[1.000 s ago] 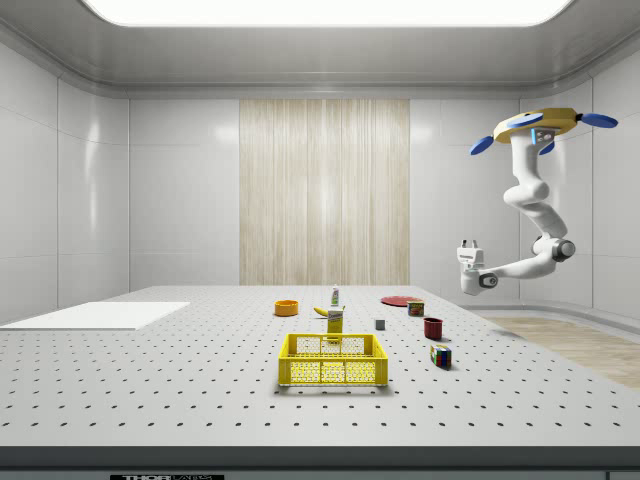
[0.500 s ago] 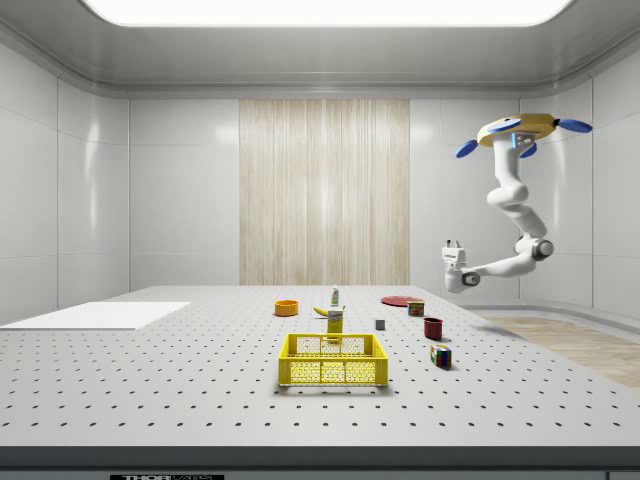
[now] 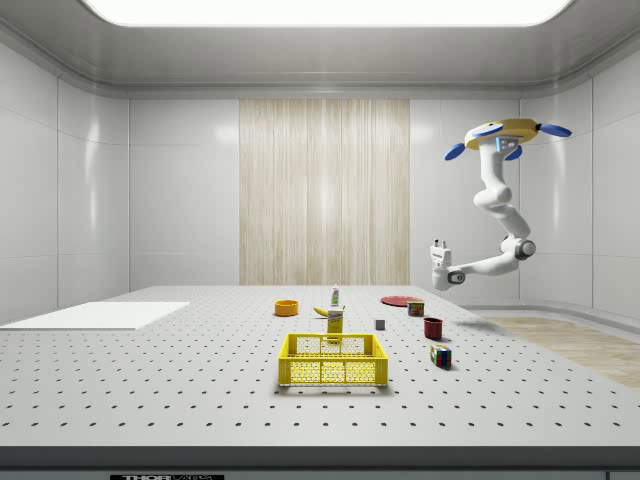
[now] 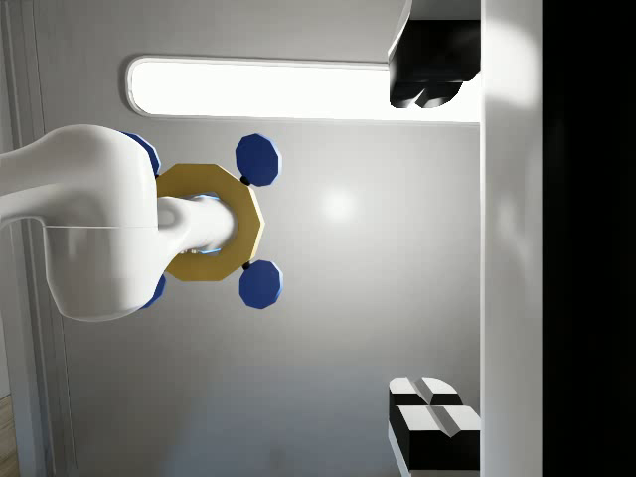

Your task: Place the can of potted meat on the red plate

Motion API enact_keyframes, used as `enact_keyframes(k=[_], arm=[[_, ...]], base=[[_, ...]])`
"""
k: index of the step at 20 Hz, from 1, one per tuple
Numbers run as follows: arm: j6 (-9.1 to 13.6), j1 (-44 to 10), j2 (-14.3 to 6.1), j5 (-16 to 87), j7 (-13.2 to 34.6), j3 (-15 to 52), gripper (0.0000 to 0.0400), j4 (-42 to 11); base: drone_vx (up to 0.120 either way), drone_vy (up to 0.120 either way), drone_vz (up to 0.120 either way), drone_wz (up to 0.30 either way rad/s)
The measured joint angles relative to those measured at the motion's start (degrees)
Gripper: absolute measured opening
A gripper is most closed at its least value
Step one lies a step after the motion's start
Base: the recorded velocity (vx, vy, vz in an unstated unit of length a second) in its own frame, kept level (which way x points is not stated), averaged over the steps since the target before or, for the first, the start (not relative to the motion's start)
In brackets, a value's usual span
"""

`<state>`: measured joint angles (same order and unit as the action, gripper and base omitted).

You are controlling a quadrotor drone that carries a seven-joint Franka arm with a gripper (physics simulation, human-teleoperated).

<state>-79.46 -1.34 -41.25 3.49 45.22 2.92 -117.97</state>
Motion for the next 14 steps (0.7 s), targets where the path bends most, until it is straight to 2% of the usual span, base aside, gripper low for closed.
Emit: enact_keyframes(k=[3, 8, 9, 14], arm=[[-0.16, -0.53, -0.13, 2.43, 0.32, 1.73, 0.04, -0.25], [-0.55, -2.3, -0.54, 10.43, 1.42, 7.39, 0.04, -1.48], [-0.67, -2.87, -0.68, 12.96, 1.78, 9.16, 0.04, -2.02], [-1.65, -7.43, -2.26, 32.57, 5.1, 22.41, 0.04, -8.68]], base=[[0.013, -0.12, 0.0, 0.0], [0.12, -0.12, 0.0, 0.0], [0.12, -0.12, 0.0, 0.0], [0.0, -0.12, -0.016, 0.0]])
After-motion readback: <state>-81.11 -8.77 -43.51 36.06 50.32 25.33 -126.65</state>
